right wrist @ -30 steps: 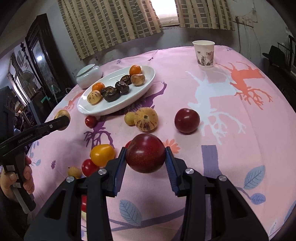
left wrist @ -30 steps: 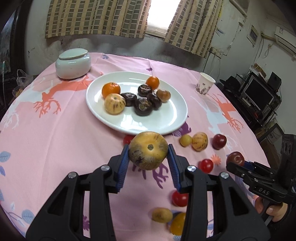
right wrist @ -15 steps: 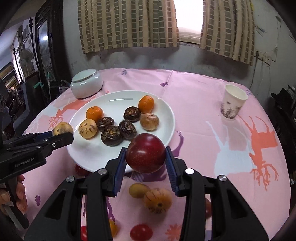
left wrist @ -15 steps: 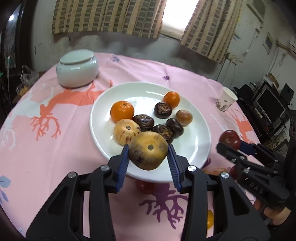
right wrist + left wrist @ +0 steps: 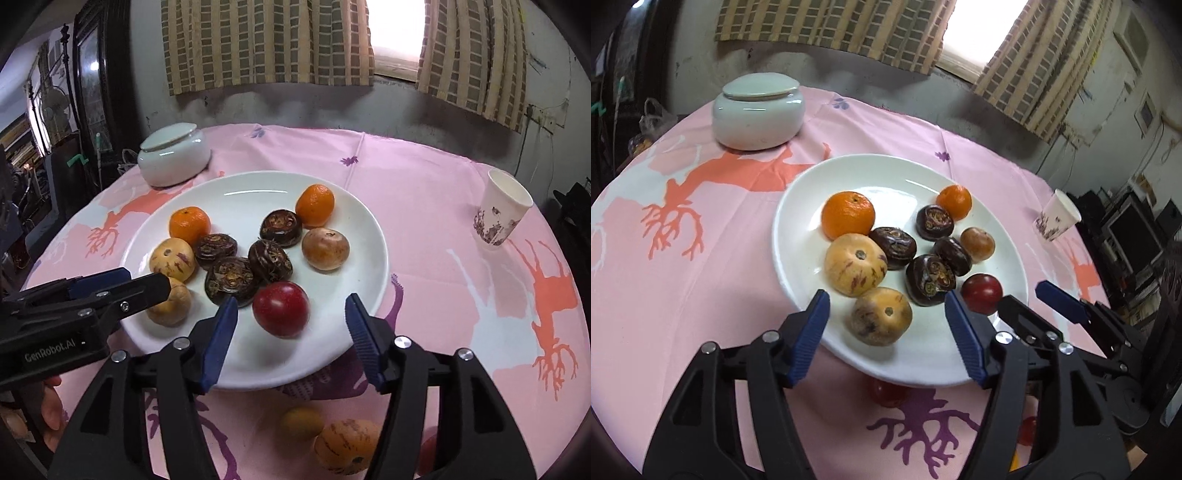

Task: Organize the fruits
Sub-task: 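Set the pale brown fruit and the red apple on the plate and open both tools, then move both open tools back from the plate, the right tool toward a dark red apple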

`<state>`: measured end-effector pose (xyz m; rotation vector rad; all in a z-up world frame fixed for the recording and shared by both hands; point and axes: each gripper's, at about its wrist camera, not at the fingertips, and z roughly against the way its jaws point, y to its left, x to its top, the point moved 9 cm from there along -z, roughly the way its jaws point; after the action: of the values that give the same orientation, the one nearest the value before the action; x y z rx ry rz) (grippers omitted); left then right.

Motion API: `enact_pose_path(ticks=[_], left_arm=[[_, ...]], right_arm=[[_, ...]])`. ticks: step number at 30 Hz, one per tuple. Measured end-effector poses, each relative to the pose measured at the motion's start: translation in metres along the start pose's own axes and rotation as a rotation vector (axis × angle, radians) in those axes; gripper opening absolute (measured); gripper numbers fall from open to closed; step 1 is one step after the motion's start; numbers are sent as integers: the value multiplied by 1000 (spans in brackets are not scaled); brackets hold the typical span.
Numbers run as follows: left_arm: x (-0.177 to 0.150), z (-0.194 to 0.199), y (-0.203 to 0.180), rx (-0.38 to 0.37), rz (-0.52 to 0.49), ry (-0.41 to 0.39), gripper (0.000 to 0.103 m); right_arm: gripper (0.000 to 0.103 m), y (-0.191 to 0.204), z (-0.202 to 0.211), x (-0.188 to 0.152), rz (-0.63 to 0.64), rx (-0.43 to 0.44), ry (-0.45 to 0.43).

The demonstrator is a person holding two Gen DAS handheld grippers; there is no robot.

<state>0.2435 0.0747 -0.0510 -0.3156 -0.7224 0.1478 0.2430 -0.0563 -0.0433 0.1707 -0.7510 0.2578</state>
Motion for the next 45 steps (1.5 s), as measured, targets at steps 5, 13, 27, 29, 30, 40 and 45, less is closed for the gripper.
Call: enact_pose_path(ticks=[5,13,27,29,30,40,45], left_arm=[[-8,30,8,53,11,-40,94],[-45,51,17,34,109,18,100],[-85,70,1,94,-33,-73,100],[-86,66,-2,88,-65,-51,100],[-86,66,-3,93,-84,-50,100],[-95,62,-12,113,-158,-16,100],[-96,59,-8,115,-127,0,100]], right_arm=[[63,-8,38,-5,-54,64,-22],[70,-19,84,-50,-100,69,-45],[70,-56,106,-108,-172,16,-34],[70,-59,107,-107,-162,-20,-53],[70,-59,107,-108,-154,-26,-53],[70,-59,98,-117,-141,-56,-11],[70,-66,98,-117,-193,-50,-7]])
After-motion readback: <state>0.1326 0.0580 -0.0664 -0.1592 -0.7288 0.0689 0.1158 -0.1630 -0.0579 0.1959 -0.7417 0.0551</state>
